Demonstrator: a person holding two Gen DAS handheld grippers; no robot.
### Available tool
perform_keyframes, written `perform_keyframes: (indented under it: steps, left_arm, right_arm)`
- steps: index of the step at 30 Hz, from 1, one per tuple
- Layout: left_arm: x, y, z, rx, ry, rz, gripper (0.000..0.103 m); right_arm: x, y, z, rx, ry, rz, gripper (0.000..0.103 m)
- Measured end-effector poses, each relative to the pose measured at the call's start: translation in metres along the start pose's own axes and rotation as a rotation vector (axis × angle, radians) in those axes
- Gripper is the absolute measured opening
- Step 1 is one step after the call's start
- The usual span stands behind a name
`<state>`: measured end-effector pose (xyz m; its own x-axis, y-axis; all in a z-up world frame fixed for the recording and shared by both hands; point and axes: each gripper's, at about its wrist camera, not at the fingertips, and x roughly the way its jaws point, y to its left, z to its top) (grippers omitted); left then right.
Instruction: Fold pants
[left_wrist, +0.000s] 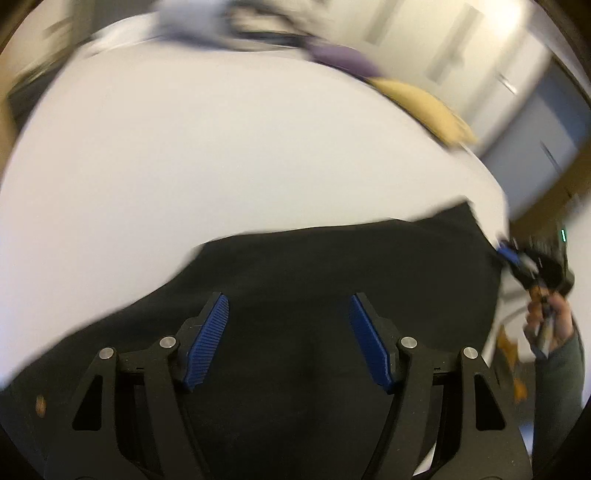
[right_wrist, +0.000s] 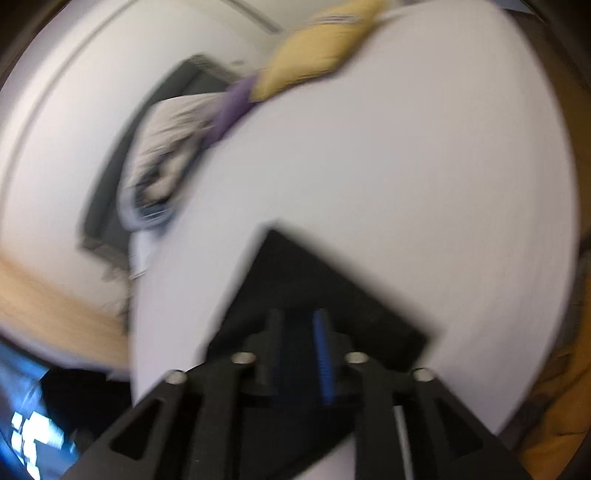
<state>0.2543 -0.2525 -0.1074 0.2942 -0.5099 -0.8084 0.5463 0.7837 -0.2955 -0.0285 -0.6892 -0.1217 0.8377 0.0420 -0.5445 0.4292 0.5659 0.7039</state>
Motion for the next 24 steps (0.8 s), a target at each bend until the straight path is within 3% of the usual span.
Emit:
perform_keyframes:
  steps: [2,5,6,7,10,13,15,18,19,21,24]
  left_arm:
    - [0.032,-0.013,0.009,0.057,0.085,-0.025,0.063]
    - [0.077,0.003,0.021,0.015,0.168,0.004,0.046]
    - [0.080,0.015,0.025,-0.028,0.161,-0.009,0.043]
    - [0.081,0.027,0.030,-0.081,0.149,-0.020,0.029]
    - [0.083,0.061,0.039,-0.206,0.137,-0.030,0.009]
    - [0.070,0.072,0.048,-0.244,0.087,0.058,0.007]
    - [0.057,0.071,0.051,-0.259,0.043,0.078,0.007]
    - [0.038,0.044,0.044,-0.236,0.024,-0.007,0.007]
    - [0.037,0.027,0.038,-0.209,0.035,-0.072,0.007]
    - [0.043,-0.001,0.024,-0.159,0.078,-0.131,0.007]
    - [0.068,-0.024,-0.002,-0.126,0.150,-0.115,0.007]
  right_arm:
    - [0.021,0.016,-0.017,-0.055,0.085,0.063,0.032]
    - [0.041,0.000,-0.026,-0.016,0.146,-0.011,0.031]
    - [0.043,-0.008,-0.024,0.001,0.147,-0.024,0.015]
    - [0.042,-0.020,-0.022,0.025,0.145,-0.053,0.000]
    - [0.021,-0.045,-0.011,0.058,0.084,-0.089,0.000]
    - [-0.011,-0.051,-0.003,0.059,0.015,-0.165,0.000]
    - [-0.027,-0.045,-0.001,0.073,-0.007,-0.133,0.004]
    - [-0.028,-0.010,-0.012,-0.004,0.032,0.000,0.005]
    - [-0.019,0.003,-0.019,-0.026,0.054,0.034,0.008]
    - [-0.001,0.024,-0.040,-0.086,0.143,0.125,0.010]
    - [0.032,0.036,-0.056,-0.115,0.232,0.106,0.015]
